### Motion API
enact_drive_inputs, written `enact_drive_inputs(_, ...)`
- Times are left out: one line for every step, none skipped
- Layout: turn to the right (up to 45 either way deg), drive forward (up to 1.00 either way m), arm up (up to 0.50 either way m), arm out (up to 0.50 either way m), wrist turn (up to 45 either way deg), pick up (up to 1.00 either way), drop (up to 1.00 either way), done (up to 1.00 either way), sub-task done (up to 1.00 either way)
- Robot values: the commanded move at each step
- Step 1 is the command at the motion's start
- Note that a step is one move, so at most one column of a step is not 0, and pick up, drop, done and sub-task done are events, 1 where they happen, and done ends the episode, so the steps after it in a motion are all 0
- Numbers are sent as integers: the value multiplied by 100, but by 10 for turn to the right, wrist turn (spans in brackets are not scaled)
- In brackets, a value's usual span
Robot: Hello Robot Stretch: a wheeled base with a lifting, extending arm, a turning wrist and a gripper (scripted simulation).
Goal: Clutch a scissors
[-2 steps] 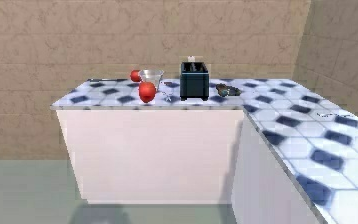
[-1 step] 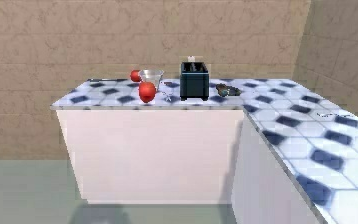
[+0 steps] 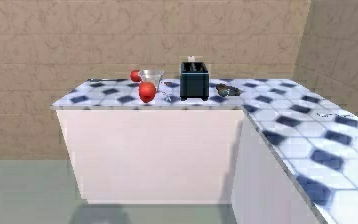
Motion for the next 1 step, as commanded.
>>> enact_drive_inputs(0,0,0,0,0,0,0,100,0)
